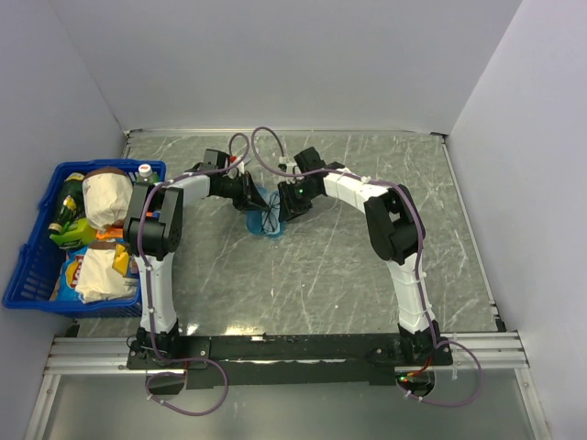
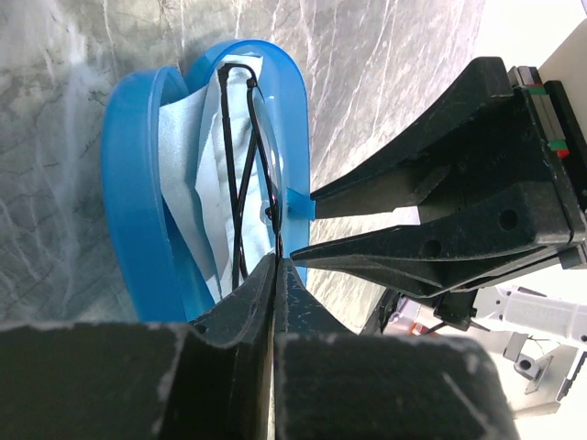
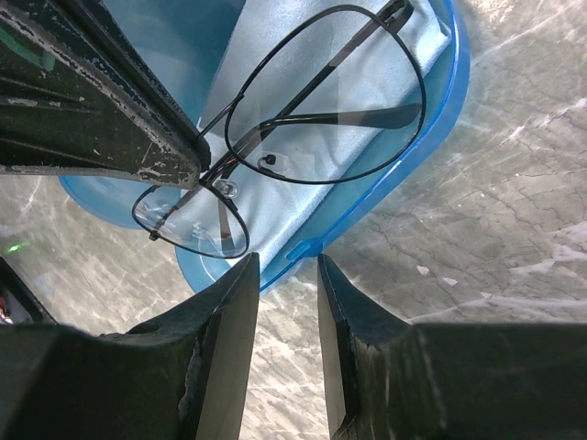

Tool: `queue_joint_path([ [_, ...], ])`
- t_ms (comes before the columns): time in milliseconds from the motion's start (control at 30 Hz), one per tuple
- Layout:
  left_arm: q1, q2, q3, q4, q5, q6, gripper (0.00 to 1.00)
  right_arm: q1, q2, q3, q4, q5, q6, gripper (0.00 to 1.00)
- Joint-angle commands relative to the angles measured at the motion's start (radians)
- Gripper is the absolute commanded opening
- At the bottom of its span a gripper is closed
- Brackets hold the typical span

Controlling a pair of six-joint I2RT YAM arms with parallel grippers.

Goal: Organize the sunglasses
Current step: Place the sunglasses in the sunglasses case.

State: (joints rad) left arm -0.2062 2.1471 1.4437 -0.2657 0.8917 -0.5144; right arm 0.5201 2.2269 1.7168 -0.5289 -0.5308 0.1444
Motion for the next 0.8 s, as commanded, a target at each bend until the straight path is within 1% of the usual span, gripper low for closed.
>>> queue_joint_path([
  [0, 0.005, -0.055, 0.011, 0.013, -0.005, -0.012, 0.05, 0.011, 0.02, 0.03, -0.006, 0.003, -0.012, 0.38],
  [267, 0.011, -0.059, 0.015, 0.007, -0.019, -0.019, 0.05, 0.014, 0.022, 0.029, -0.009, 0.005, -0.012, 0.38],
  [467, 0.016, -0.056, 0.024, -0.004, -0.023, -0.019, 0.08, 0.017, 0.022, 0.029, -0.01, 0.005, -0.014, 0.38],
  [767, 0.019, -0.049, 0.037, -0.007, -0.001, -0.029, 0.08, 0.023, 0.023, 0.03, -0.013, 0.014, -0.02, 0.38],
])
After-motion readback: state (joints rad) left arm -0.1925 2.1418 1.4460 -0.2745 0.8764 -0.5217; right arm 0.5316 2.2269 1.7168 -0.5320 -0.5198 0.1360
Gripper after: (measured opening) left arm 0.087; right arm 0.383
